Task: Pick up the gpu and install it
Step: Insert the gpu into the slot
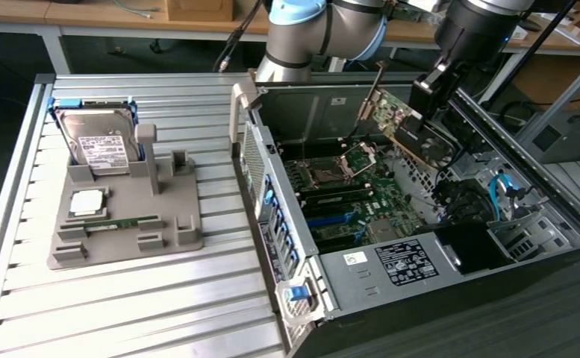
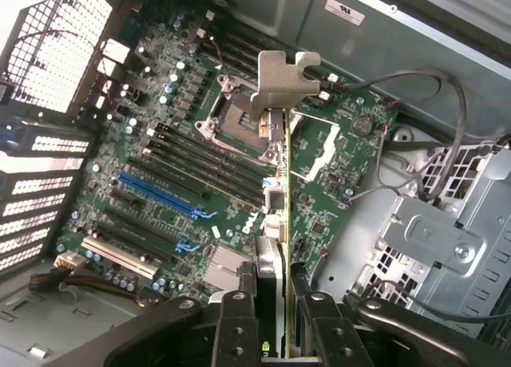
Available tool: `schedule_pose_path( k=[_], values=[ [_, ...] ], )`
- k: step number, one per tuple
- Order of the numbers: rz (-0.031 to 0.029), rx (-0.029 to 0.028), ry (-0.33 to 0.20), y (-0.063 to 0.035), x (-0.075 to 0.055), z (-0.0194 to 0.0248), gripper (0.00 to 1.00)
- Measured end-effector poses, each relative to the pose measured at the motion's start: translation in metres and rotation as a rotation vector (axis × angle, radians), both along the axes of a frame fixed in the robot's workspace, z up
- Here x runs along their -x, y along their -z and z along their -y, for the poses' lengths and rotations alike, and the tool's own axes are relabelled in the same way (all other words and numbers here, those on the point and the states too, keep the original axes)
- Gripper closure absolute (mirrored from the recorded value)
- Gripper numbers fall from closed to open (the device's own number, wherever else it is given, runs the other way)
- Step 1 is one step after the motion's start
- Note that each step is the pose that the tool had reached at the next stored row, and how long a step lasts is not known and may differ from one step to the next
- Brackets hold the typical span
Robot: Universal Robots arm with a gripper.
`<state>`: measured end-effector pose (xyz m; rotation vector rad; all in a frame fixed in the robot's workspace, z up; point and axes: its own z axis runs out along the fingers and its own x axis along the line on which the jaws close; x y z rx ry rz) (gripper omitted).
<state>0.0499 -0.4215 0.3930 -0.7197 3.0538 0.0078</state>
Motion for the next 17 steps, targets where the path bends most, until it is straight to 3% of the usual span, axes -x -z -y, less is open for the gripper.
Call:
schedule_pose_path(
  k=[17],
  values=[
    [0.0,0.0,-0.076,0.0,0.0,0.0,0.73]
  ],
)
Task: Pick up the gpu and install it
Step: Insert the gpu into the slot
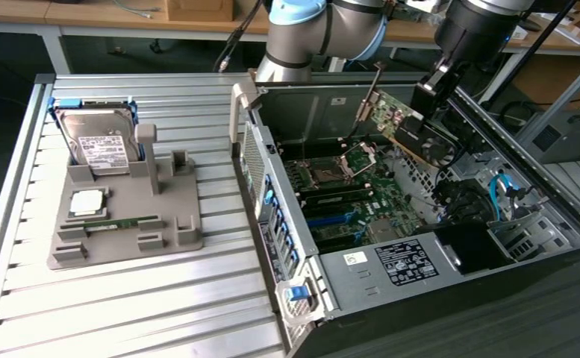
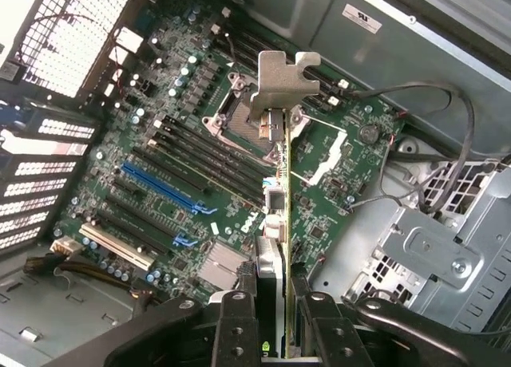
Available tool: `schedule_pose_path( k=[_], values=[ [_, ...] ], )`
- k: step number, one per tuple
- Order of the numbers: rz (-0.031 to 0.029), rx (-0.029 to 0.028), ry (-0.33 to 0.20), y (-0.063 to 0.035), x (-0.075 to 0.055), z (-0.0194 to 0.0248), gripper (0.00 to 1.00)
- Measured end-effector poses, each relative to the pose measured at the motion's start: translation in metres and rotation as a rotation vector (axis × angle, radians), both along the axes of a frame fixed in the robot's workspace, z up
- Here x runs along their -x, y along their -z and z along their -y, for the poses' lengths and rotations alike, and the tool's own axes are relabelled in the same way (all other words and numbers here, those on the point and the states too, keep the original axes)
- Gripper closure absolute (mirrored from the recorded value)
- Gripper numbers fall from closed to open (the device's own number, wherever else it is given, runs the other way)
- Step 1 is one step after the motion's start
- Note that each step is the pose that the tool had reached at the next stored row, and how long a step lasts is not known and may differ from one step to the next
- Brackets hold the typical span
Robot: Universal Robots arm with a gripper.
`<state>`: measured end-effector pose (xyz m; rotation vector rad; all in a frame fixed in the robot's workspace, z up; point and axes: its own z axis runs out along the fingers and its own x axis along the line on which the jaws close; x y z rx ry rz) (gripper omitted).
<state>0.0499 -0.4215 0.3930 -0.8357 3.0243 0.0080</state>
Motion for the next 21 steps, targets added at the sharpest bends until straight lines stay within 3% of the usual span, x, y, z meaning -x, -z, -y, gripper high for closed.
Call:
schedule_pose_path(
  k=[21],
  values=[
    [0.0,-0.0001,-0.091,0.0001,0.0,0.0,0.73]
  ],
)
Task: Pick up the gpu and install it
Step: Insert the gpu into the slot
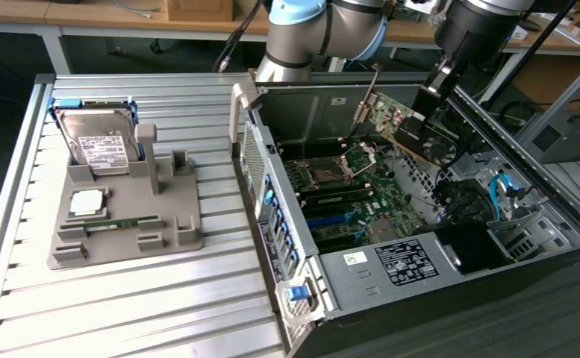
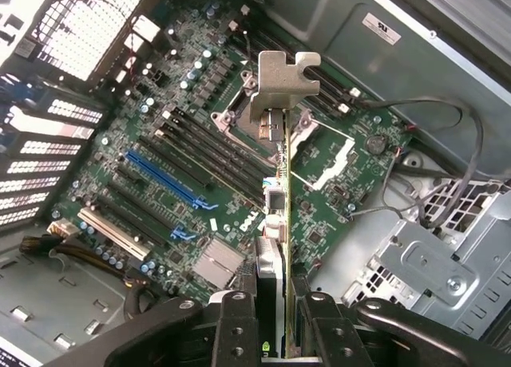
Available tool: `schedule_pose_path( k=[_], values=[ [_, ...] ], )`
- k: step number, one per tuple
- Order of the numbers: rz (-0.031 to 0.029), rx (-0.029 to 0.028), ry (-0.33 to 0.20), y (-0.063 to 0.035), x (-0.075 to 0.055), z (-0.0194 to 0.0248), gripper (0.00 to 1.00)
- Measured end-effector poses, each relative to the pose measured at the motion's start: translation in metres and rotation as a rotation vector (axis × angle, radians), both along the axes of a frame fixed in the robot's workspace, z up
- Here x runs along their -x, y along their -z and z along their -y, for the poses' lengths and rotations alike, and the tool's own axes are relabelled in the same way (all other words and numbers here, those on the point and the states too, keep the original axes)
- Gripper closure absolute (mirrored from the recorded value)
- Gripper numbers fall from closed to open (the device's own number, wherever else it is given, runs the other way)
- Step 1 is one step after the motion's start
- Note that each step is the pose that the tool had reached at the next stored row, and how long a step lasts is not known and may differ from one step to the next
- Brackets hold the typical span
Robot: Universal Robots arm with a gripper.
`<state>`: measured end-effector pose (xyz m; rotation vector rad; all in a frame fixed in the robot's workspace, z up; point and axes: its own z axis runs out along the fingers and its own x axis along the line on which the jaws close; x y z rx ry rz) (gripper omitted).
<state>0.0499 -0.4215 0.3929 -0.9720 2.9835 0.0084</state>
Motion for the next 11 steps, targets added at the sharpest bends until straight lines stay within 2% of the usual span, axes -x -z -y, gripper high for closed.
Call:
schedule_pose_path(
  k=[11],
  values=[
    [0.0,0.0001,-0.051,0.0,0.0,0.0,0.73]
  ],
)
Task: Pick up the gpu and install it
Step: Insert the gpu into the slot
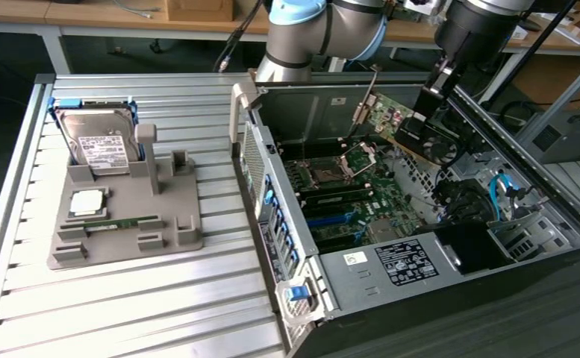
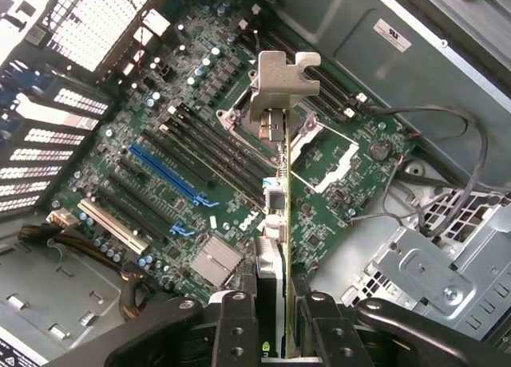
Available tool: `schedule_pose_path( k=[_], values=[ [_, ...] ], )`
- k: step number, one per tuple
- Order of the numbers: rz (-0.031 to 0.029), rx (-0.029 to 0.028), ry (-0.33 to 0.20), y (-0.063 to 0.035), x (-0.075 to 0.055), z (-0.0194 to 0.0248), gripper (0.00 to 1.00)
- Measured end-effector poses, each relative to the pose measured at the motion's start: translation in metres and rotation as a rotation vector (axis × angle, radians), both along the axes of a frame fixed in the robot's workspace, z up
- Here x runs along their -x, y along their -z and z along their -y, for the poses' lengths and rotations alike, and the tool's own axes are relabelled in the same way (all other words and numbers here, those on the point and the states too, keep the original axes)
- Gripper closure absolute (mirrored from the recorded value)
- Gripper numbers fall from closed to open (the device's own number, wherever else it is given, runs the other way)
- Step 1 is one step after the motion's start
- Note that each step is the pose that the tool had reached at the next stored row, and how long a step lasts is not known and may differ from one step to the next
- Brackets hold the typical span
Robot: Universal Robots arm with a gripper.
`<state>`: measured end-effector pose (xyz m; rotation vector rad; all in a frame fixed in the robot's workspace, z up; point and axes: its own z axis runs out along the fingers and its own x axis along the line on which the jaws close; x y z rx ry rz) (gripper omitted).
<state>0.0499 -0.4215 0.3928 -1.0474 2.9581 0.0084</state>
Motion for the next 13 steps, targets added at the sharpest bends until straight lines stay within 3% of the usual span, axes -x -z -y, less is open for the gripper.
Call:
schedule_pose_path(
  k=[13],
  values=[
    [0.0,0.0,-0.06,0.0001,0.0,0.0,0.73]
  ],
)
